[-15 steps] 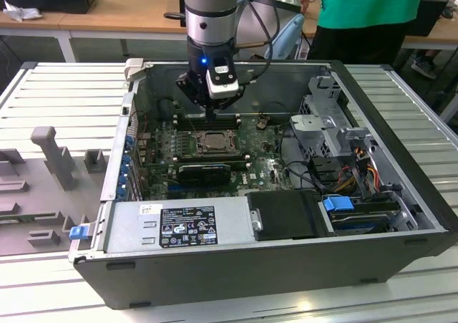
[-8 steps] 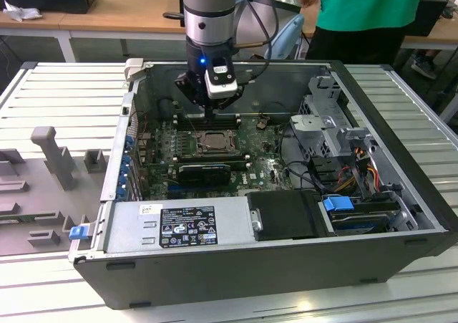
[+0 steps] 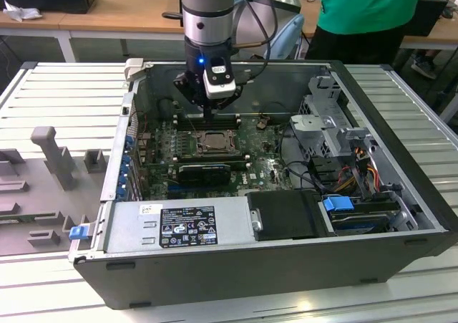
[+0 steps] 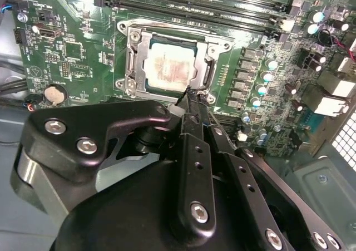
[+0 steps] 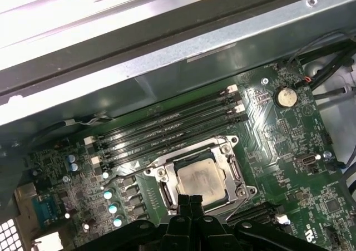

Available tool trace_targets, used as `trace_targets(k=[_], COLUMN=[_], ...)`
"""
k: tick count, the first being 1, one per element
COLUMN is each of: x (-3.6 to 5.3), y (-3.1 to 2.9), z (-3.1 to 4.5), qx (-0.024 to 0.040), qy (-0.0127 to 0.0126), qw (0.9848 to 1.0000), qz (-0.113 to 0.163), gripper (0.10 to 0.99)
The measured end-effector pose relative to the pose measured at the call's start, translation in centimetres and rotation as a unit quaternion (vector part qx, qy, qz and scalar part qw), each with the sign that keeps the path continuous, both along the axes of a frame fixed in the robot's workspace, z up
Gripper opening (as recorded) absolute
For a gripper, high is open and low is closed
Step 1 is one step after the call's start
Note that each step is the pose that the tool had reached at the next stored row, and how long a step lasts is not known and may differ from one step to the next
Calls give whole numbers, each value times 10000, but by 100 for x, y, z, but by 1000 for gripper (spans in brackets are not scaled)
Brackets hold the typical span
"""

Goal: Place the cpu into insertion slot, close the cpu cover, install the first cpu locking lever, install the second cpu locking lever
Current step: 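Install the first cpu locking lever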

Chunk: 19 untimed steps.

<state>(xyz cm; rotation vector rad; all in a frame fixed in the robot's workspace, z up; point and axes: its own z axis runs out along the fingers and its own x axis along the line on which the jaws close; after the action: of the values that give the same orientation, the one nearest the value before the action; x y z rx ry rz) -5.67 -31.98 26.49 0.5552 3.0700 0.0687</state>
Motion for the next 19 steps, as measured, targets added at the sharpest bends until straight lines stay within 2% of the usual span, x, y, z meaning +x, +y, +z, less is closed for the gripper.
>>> trace_targets(k=[7,19], x=[-53,-95], y=[0,0], z=[-1,-1], qx=[0,3], qy=[0,0], qw=[10000,10000], qz=[0,0], gripper=[106,106])
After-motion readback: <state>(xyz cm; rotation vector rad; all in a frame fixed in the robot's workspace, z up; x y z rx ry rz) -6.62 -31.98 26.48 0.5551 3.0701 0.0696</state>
